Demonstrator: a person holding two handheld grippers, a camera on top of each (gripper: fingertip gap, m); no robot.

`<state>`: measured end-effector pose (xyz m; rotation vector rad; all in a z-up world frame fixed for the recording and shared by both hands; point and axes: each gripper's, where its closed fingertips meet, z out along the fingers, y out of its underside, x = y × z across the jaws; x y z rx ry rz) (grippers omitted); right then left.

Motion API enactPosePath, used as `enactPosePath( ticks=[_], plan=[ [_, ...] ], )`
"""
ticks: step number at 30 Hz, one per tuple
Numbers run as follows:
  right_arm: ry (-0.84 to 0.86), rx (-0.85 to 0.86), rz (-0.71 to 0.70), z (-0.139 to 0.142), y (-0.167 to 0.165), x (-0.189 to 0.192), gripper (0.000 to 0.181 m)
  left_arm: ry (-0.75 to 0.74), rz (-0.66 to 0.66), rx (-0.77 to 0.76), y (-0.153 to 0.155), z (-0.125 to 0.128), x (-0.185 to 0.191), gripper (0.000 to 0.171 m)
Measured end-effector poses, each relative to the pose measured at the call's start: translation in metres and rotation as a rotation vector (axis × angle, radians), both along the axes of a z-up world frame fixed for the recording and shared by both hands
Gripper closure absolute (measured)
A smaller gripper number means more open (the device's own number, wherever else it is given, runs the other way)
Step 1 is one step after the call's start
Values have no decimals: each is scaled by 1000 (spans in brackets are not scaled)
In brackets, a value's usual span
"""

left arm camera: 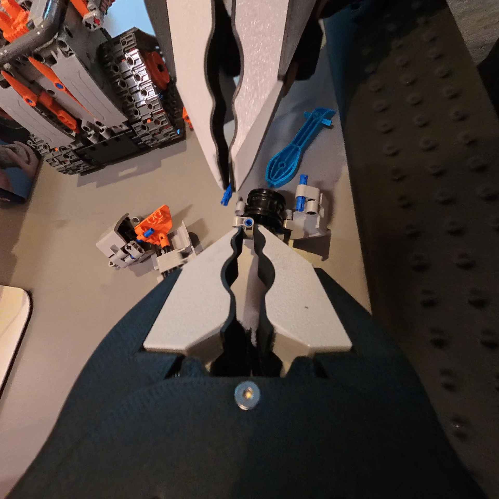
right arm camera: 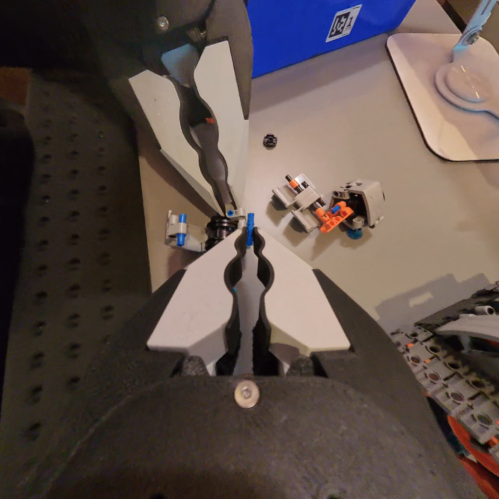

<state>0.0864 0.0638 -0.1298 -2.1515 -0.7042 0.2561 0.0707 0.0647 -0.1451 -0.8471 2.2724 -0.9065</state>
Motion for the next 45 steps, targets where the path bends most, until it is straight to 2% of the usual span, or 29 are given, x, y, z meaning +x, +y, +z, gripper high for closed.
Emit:
enactPosePath(
  ticks=[10,22,27,36,45],
  plan=[
    [-58,-29,-25,-22,0,-4,181,-56,-9,63,-6,1,-2,167],
    [-40,-12,17,-20,-1,-8,181,-193,-26,138,-10,6,-6,166],
    [-32,19,91,-12,-6,-8,181,-231,-28,138,-6,10,-8,166],
    [-108,-1,207,-13,-9,-15,181,-233,-60,154,-11,8,-9,166],
    [-114,-33,148,-15,-6,-13,181,-219,-48,197,-9,7,-7,166]
  ],
)
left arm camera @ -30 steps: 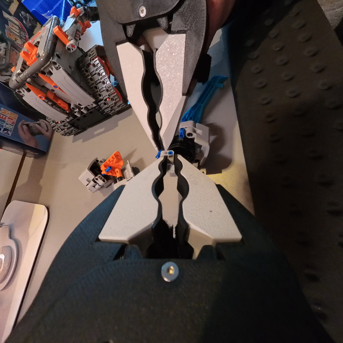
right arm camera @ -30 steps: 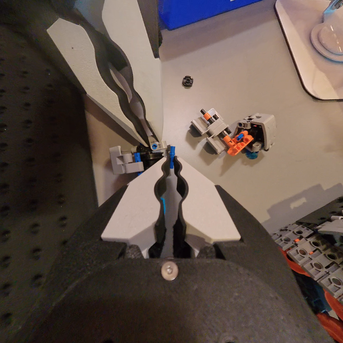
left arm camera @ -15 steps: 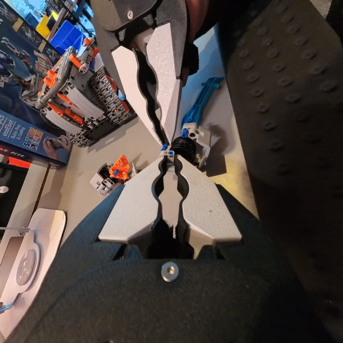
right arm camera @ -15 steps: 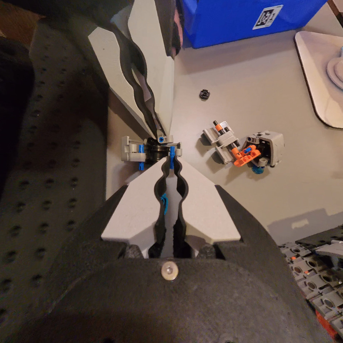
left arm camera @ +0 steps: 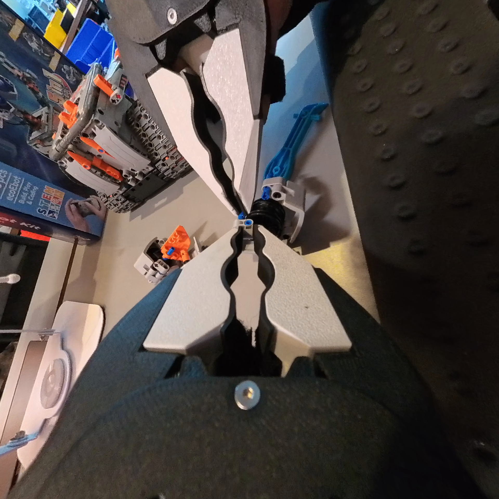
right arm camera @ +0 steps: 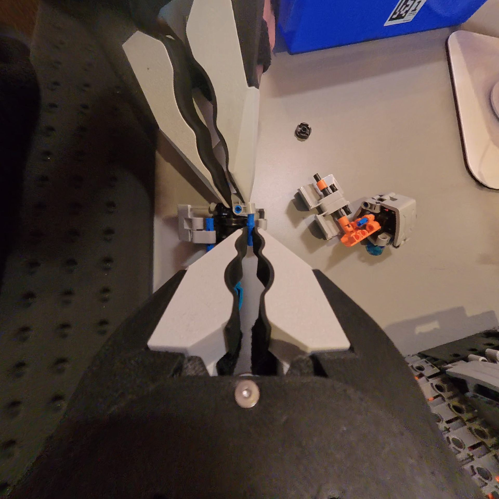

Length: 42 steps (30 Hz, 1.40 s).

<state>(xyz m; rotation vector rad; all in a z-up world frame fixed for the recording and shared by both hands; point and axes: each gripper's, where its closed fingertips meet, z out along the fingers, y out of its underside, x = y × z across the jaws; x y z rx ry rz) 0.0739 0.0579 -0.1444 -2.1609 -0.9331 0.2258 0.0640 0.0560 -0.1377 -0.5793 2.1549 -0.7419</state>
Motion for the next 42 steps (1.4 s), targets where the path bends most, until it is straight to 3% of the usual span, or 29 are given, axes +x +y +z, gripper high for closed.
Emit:
enactPosePath(
  ticks=[8,25,42],
  plan=[
    [-60,23,-23,0,1,1,181,55,6,4,2,-1,1,166],
    [-164,91,75,-4,-1,-1,181,144,-34,-63,-2,-2,0,167],
    [-222,-75,173,-4,-8,0,181,194,-45,-35,-6,-8,0,167]
  ],
)
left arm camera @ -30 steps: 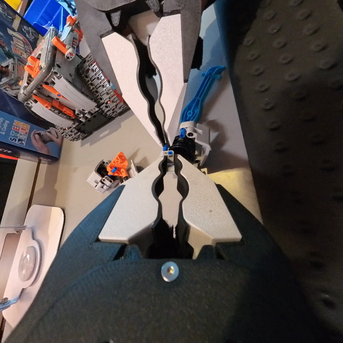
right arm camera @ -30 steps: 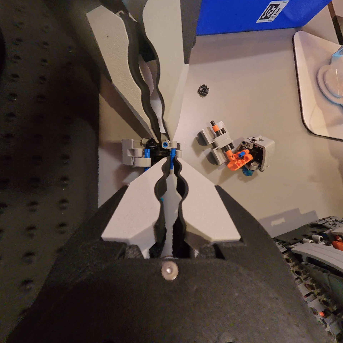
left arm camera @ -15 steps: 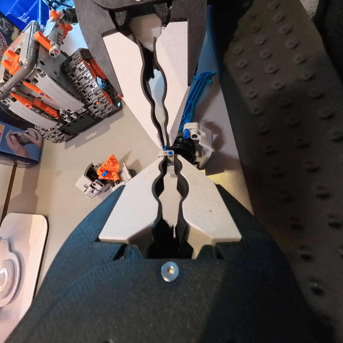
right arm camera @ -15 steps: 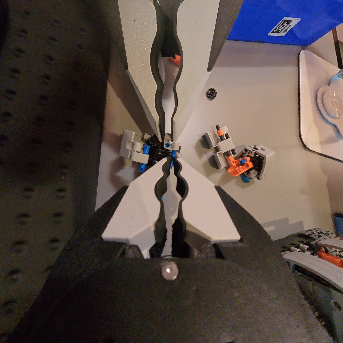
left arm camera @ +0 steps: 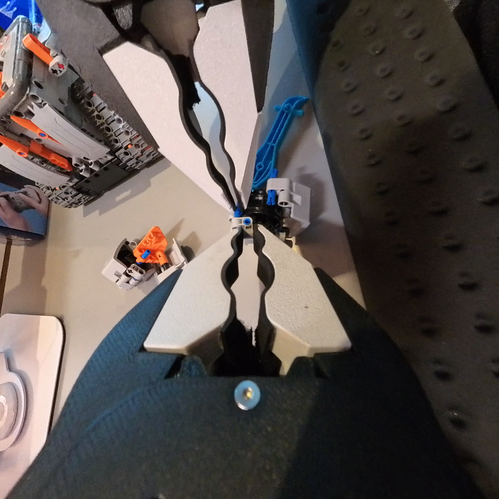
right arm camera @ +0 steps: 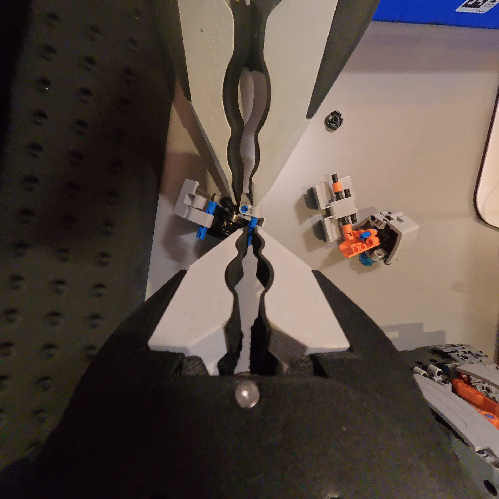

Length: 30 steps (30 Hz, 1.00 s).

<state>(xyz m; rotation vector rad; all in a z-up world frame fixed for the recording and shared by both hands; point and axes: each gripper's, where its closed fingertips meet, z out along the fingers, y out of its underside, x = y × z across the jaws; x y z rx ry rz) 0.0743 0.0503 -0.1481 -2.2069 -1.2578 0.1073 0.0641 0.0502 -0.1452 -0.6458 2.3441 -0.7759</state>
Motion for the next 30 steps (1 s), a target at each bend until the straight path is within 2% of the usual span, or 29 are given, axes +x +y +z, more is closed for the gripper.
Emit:
enactPosePath(
  ticks=[7,18,22,24,30],
  plan=[
    [-34,-26,40,0,0,-1,181,27,-6,25,0,-1,-1,167],
    [86,-170,33,0,-1,-1,181,77,-15,101,1,-6,0,167],
    [153,-243,78,14,-1,-9,181,77,-49,119,-10,-6,3,167],
    [86,-264,68,6,-1,2,181,85,-41,150,-8,-7,4,166],
    [251,-220,-50,15,-8,16,181,91,-34,94,-7,-7,4,166]
  ],
)
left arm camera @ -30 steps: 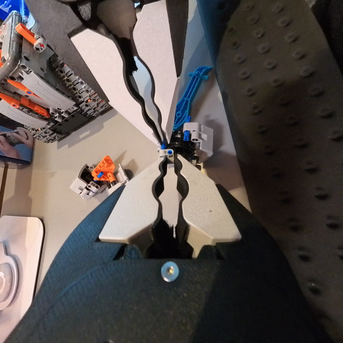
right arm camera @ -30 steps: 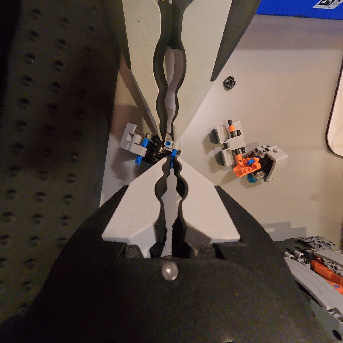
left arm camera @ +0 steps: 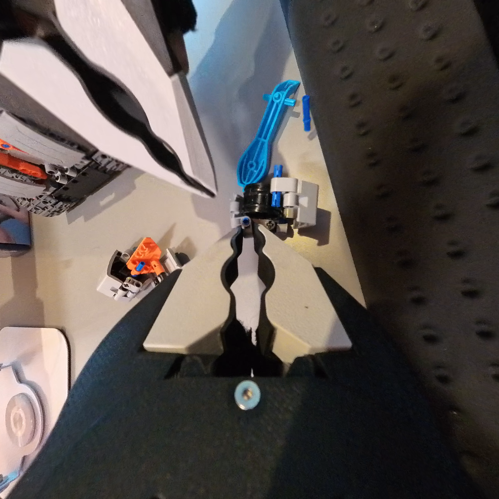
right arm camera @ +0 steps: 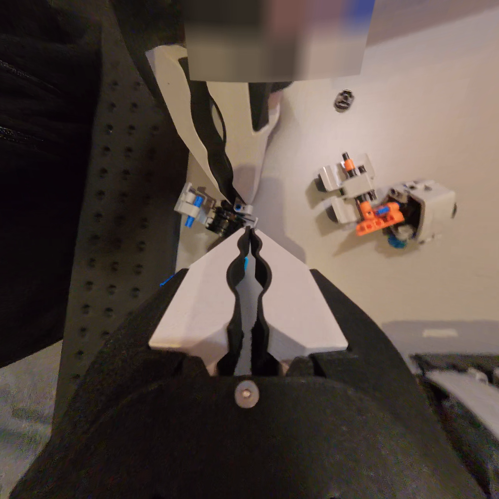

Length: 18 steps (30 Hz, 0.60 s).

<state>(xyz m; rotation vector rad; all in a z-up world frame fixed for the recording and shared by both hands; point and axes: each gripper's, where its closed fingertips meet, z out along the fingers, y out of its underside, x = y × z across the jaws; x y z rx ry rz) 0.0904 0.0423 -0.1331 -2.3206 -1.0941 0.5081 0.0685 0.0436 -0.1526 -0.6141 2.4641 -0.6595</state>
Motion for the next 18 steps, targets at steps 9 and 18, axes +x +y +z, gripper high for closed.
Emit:
enactPosePath(
  ticks=[9,18],
  plan=[
    [43,48,-169,2,-63,11,176,43,28,-26,4,-3,-3,166],
    [-130,84,-156,-45,-66,-9,174,62,32,-19,4,-3,-10,165]
  ],
)
